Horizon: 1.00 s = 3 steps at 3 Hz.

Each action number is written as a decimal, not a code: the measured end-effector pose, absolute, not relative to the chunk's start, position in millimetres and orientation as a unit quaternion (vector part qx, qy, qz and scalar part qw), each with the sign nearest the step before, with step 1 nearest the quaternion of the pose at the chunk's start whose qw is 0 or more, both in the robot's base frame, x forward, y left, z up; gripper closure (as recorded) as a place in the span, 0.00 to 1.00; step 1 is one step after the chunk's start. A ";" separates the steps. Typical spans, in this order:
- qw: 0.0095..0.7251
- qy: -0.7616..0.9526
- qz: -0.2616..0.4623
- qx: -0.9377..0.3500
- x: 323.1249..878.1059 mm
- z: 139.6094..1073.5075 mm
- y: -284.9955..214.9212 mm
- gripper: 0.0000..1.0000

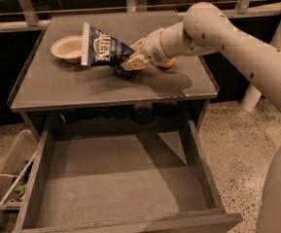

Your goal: Pick blue chip bag from top drawer and place on counter

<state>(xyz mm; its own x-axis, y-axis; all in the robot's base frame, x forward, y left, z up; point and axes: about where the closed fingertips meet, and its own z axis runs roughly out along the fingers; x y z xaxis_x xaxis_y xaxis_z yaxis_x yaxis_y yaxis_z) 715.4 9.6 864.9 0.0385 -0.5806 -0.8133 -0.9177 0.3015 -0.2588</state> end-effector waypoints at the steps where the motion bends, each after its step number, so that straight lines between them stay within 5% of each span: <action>1: 0.452 0.668 0.186 -0.561 715.4 864.9 9.7 0.36; 2: 0.452 0.668 0.186 -0.561 715.4 864.8 9.7 0.13; 3: 0.452 0.668 0.186 -0.561 715.4 864.8 9.7 0.00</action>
Offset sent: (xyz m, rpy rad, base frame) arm 0.0000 0.0000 0.0000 0.0000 0.0000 0.0000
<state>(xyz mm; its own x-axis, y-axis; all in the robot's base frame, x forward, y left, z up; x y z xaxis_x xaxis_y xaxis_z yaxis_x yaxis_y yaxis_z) 715.4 9.7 864.8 0.0386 -0.5806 -0.8133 -0.9178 0.3014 -0.2587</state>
